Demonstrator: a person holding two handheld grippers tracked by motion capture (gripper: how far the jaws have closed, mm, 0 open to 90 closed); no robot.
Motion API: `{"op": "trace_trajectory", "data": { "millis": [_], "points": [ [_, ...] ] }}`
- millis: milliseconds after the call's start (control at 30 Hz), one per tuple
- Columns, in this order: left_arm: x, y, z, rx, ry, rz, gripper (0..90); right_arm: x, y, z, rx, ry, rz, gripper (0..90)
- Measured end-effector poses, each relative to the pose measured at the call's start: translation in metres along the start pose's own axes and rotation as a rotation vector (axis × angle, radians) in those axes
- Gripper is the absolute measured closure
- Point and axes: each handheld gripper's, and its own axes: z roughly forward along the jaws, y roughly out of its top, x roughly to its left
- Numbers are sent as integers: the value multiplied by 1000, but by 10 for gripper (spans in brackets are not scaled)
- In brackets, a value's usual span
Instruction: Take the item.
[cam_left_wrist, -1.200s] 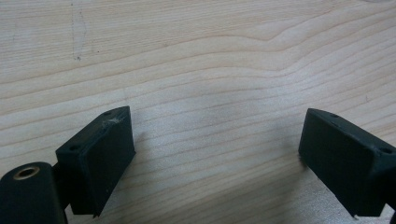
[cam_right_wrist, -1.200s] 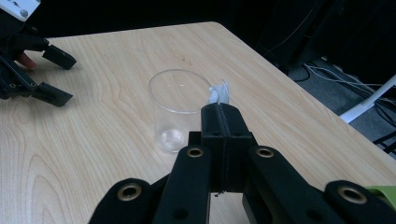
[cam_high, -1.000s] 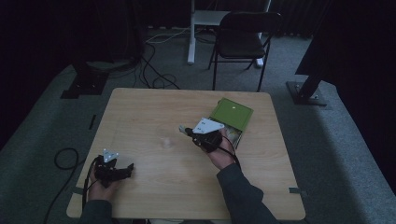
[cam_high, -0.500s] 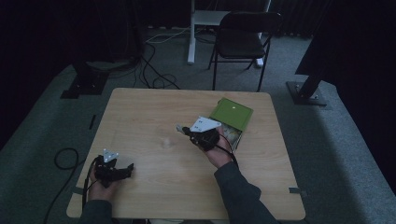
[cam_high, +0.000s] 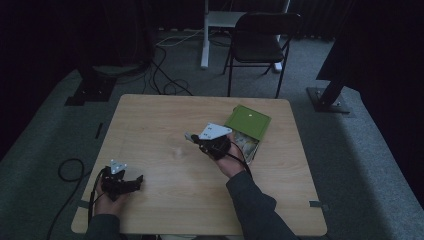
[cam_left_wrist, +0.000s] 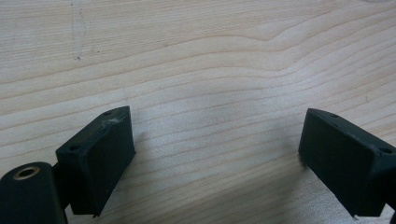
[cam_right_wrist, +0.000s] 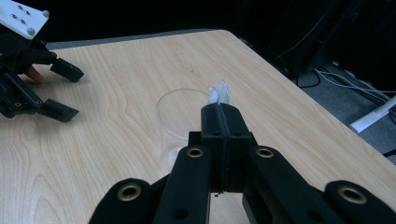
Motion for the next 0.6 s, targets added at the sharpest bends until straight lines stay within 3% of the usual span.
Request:
{"op": "trace_trajectory", "data": {
  "millis": [600],
  "points": [
    [0, 0, 0, 0, 0, -1, 112, 5, 14, 15, -10, 15, -7, 900]
  ]
}}
